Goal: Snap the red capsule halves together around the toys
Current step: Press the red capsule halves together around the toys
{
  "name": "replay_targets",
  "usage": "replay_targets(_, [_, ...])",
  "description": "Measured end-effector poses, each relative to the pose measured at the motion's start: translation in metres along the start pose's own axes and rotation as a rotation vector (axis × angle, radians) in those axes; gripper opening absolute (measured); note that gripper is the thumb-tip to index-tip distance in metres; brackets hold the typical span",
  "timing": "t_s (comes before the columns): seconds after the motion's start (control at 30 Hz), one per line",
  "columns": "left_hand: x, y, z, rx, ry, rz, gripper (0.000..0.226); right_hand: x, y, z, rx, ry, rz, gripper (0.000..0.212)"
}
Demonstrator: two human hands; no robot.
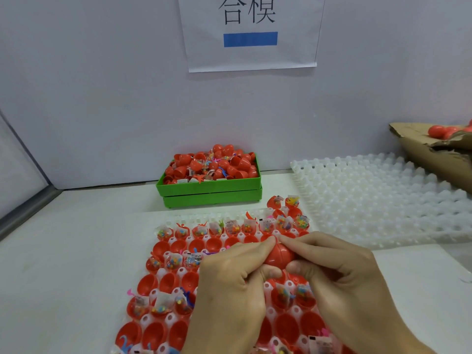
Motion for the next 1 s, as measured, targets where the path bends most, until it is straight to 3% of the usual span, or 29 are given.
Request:
replay_targets(0.13, [-0.002,0.003,-0.001,-0.16,0.001,-0.07,0.03,0.003,0.003,-0.01,-0.147,-0.048,-0.189,0.042])
replay_targets(0.27, [0.003,0.011,-0.01,-0.326,-0.02,-0.153,0.036,0.008,0.02,-0.014,-0.284,0.013,-0.409,0.044])
replay_targets(0.33, [0.0,0.005,-0.007,-0.143,-0.074,-0.011,0.043,0.006,0.023,-0.011,-0.365,0.045,-0.477,0.041])
replay_targets(0.43, [-0.001,-0.015,-0.007,0.34,-0.176,0.33,0.043,0.001,0.017,-0.01,-0.468,0.03,-0.455,0.021])
replay_targets(0.53, [0.006,-0.023,-0.018,0.683,-0.309,0.543,0.052,0.003,0.016,-0.017,-0.594,0.002,-0.472,0.029])
replay_targets(0.6, [0.01,-0.022,-0.026,0.852,-0.327,0.652,0.046,0.005,0.016,-0.02,-0.612,-0.023,-0.462,0.029])
replay_targets(0.77, [0.009,-0.019,-0.025,0.832,-0.282,0.645,0.031,0.004,0.01,-0.022,-0.582,-0.081,-0.449,0.031])
replay_targets(1.0, [0.015,-0.022,-0.029,0.859,-0.208,0.693,0.033,0.006,0.013,-0.023,-0.579,-0.03,-0.46,0.03])
Point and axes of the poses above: each hand's wrist, its own x-axis away from the middle knuckle, its own z-axis out of the back of the hand, y = z × x, the point moved 6 cm from there along -x, towards the middle knuckle, and after that the axes turned 14 degrees about -x, right-handed, at the moved point
